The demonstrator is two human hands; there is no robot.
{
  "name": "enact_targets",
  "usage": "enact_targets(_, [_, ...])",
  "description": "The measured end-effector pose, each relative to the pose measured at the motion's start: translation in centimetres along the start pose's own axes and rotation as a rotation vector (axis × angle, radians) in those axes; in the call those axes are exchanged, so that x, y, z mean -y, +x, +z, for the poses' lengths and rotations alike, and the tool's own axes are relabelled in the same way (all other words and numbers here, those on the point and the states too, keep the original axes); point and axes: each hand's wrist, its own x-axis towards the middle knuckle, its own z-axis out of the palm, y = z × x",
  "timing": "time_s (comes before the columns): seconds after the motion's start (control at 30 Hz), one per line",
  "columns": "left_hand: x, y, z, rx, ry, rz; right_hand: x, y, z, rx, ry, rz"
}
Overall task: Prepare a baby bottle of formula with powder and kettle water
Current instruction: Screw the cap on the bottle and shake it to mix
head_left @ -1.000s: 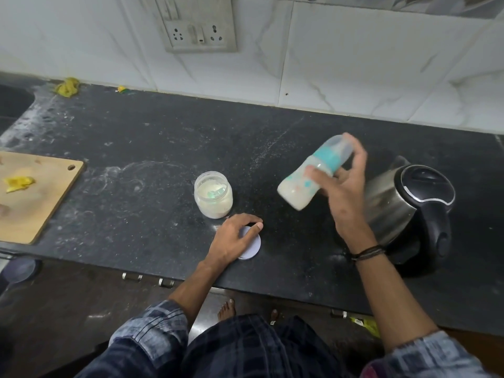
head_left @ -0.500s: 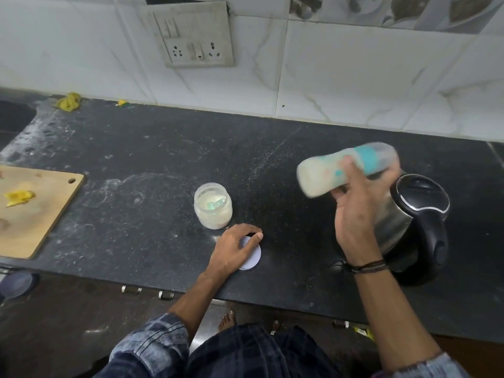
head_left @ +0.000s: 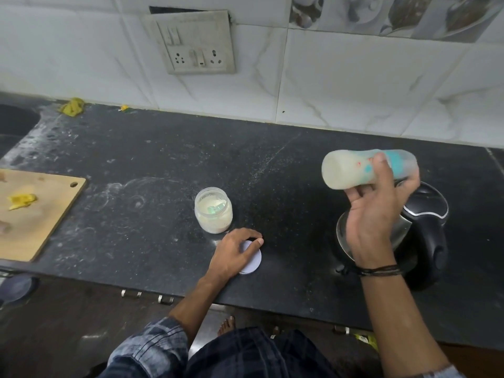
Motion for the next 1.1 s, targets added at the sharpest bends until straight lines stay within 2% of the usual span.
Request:
enact_targets(0.03, [-0.1, 0.0, 0.0, 0.001, 0.006, -0.004, -0.2, 0.0, -0.1, 0.018, -0.029, 0.015])
enact_targets(0.13, [0.0, 0.0, -0.1, 0.004, 0.012, 0.007, -0.3, -0.2, -0.6, 0.296, -0.293, 0.044])
enact_targets(0.17, [0.0, 0.0, -0.1, 0.009, 0.012, 0.010, 0.0, -0.1, -0.6, 0.294, -0.287, 0.029])
enact_targets(0.3, [-0.1, 0.0, 0.0, 0.002, 0.011, -0.003, 0.8, 0.5, -0.4, 0.036, 0.009, -0.012])
enact_targets(0.43, [0.0, 0.0, -0.1, 0.006, 0.006, 0.002, 1.1, 0.3, -0.4, 0.197, -0.183, 0.015])
enact_targets(0.57, [-0.1, 0.0, 0.0, -0.003, 0.009, 0.001, 1.4, 0.6, -0.2, -0.017, 0.017, -0.019])
enact_targets(0.7, [0.0, 0.0, -0.1, 0.001, 0.005, 0.016, 1.4, -0.2, -0.2, 0.193, -0.243, 0.024])
enact_targets(0.83, [-0.1, 0.0, -0.1, -0.004, 0.006, 0.002, 1.4, -0.2, -0.2, 0.001, -0.081, 0.015])
enact_targets(0.97, [0.1, 0.0, -0.1, 0.007, 0.002, 0.008, 1.3, -0.4, 0.1, 0.203, -0.275, 0.046])
enact_targets(1.1, [-0.1, 0.0, -0.1, 0.004, 0.004, -0.011, 1.6, 0.2, 0.2, 0.016, -0.081, -0.037])
